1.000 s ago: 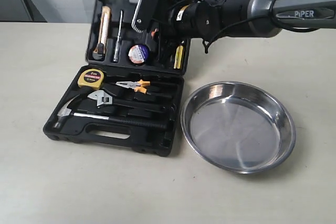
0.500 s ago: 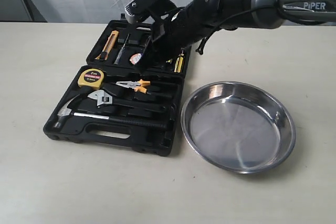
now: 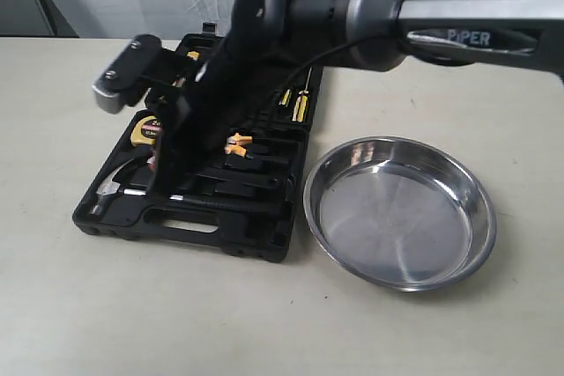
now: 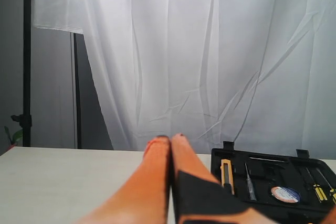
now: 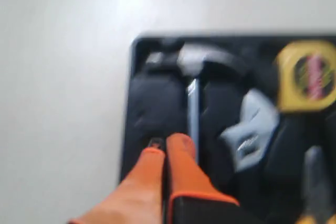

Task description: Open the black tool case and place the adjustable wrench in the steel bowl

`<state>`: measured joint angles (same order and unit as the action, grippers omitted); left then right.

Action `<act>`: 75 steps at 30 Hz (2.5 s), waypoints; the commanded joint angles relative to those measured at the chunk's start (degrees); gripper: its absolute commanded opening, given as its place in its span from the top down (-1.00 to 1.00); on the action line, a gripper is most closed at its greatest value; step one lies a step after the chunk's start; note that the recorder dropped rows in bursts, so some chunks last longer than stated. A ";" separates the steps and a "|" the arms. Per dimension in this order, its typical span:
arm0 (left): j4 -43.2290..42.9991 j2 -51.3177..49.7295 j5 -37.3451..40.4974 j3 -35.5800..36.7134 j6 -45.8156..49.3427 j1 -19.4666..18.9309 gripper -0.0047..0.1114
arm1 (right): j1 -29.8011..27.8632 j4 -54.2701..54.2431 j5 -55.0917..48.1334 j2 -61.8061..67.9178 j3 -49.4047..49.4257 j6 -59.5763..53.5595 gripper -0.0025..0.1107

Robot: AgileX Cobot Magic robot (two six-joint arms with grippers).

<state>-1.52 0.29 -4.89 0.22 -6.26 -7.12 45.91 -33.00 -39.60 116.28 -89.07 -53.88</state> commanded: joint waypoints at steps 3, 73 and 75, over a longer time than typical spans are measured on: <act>-0.14 -0.29 -0.31 -0.22 -0.10 0.44 0.91 | 3.81 1.52 46.38 4.76 -0.42 -3.75 0.96; -0.14 -0.29 -0.31 -0.22 -0.10 0.44 0.91 | -1.92 53.34 4.24 -2.27 2.98 36.64 0.97; -0.14 -0.29 -0.31 -0.22 -0.10 0.44 0.91 | -1.92 52.57 10.91 -2.05 2.98 38.15 0.97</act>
<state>-1.52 0.29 -4.89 0.22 -6.26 -7.12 44.20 18.80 -37.52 114.58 -86.02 -18.90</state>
